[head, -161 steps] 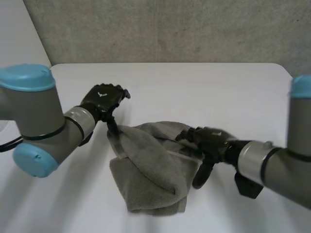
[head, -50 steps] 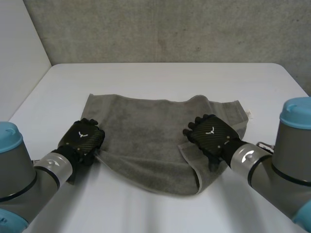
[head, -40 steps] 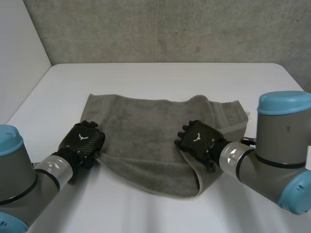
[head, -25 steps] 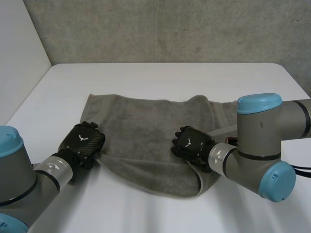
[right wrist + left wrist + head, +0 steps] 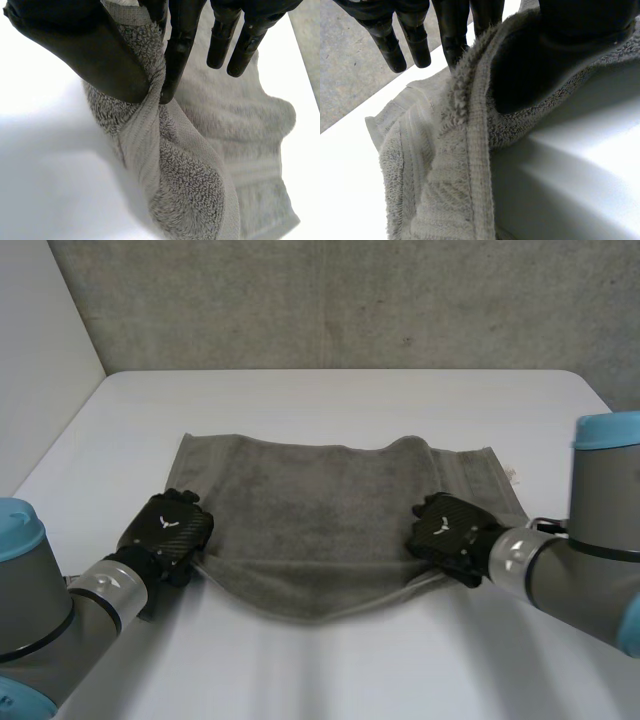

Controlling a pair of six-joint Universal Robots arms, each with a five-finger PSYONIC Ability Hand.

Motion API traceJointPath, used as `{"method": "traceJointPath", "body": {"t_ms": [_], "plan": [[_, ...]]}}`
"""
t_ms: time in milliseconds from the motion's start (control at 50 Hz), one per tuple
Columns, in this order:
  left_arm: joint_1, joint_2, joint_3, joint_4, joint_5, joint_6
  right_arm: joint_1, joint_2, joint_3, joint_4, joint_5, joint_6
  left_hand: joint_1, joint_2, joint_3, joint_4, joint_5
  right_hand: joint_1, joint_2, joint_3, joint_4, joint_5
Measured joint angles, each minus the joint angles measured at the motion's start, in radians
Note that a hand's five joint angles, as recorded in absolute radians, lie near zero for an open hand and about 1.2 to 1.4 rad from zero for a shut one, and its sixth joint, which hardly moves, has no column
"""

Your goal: Fold the towel.

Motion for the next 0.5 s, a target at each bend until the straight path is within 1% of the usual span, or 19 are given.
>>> {"method": "traceJointPath", "body": {"t_ms": [80,120,160,180,200,220,260,360,420,500], "plan": [[0.001,0.000,-0.001,0.000,0.000,0.000,-0.040,-0.054,0.069,-0.004,0.001,0.002,0.000,0.000,0.000,0.000,0.000,0.000,0.000,0.000,0.000,0.000],[0.000,0.000,-0.002,-0.001,0.000,0.000,-0.057,-0.074,0.106,-0.009,0.002,0.003,0.000,0.000,0.000,0.000,0.000,-0.028,-0.041,0.000,0.000,-0.056],[-0.001,0.000,-0.003,-0.001,0.000,0.000,-0.073,-0.094,0.150,-0.020,0.003,0.006,0.000,0.000,0.000,0.000,0.000,-0.209,-0.240,0.000,0.000,-0.247],[-0.001,0.000,-0.003,-0.001,0.000,0.000,-0.075,-0.097,0.157,-0.023,0.003,0.008,0.000,0.000,0.000,0.000,0.000,-0.258,-0.289,0.000,0.000,-0.296],[-0.002,0.000,-0.003,-0.001,0.000,0.000,-0.081,-0.104,0.178,-0.034,0.003,0.015,0.000,0.000,0.000,0.000,0.000,-0.389,-0.417,0.000,0.000,-0.441],[-0.002,0.001,-0.003,-0.001,0.000,0.000,-0.084,-0.109,0.194,-0.046,0.003,0.023,0.000,0.000,0.000,0.000,0.000,-0.488,-0.508,0.000,0.000,-0.531],[-0.004,0.001,-0.003,-0.001,0.000,0.000,-0.088,-0.114,0.214,-0.071,0.003,0.045,0.000,0.000,0.000,0.000,0.000,-0.567,-0.580,0.000,0.000,-0.621],[-0.009,0.002,-0.003,-0.001,0.000,0.000,-0.089,-0.118,0.242,-0.145,-0.003,0.114,0.000,0.000,0.000,0.000,0.000,-0.581,-0.587,0.000,0.000,-0.648],[-0.010,0.003,-0.004,-0.001,0.000,0.000,-0.087,-0.116,0.254,-0.205,-0.018,0.170,0.000,0.000,0.000,0.000,0.000,-0.581,-0.587,0.000,0.000,-0.649],[-0.007,0.004,-0.007,0.000,0.000,0.000,-0.085,-0.114,0.265,-0.244,-0.043,0.205,0.000,0.000,0.000,0.000,0.000,-0.586,-0.589,0.000,0.000,-0.651]]}}
